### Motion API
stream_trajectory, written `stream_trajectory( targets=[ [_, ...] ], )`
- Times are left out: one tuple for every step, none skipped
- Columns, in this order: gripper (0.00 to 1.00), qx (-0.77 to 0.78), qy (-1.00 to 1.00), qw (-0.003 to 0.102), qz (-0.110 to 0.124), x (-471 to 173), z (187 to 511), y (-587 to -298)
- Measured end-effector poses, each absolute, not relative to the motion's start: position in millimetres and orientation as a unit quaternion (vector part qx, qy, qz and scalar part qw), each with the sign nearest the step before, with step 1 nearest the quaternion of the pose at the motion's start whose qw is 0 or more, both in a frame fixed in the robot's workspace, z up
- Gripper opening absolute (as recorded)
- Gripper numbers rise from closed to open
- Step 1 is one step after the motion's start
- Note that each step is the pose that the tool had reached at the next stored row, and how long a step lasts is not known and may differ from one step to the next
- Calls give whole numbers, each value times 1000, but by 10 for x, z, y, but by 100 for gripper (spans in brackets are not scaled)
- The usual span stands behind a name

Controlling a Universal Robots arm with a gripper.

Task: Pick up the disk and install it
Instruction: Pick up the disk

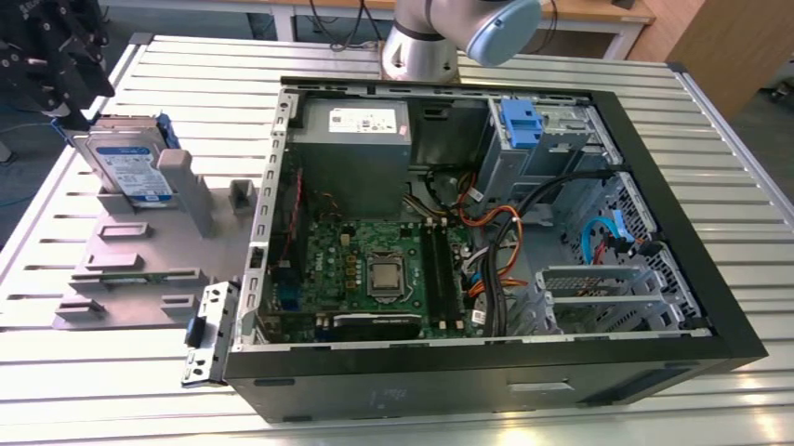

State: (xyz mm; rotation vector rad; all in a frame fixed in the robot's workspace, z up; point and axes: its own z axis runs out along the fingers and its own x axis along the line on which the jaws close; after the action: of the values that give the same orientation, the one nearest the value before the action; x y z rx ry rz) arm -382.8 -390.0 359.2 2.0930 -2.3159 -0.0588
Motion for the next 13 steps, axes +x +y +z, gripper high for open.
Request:
stream_trajectory(
  targets=[
    [59,670,-742,10,-19,-3828,3590,-3898],
    [59,670,-742,10,-19,-3828,3588,-3894],
    [59,670,-742,10,-19,-3828,3586,-3889],
    [59,670,-742,10,-19,-3828,3583,-3881],
    [59,671,-741,10,-19,-3828,3579,-3874],
    [59,672,-740,10,-19,-3828,3576,-3867],
    [59,674,-738,10,-19,-3828,3572,-3860],
    [59,677,-736,10,-19,-3828,3569,-3855],
    [59,679,-733,10,-19,-3828,3565,-3851],
    [59,682,-731,10,-19,-3828,3563,-3847],
    [59,683,-730,10,-19,-3828,3561,-3840],
    [59,684,-730,10,-19,-3828,3559,-3834],
    [59,684,-730,10,-19,-3828,3556,-3831]
  ],
)
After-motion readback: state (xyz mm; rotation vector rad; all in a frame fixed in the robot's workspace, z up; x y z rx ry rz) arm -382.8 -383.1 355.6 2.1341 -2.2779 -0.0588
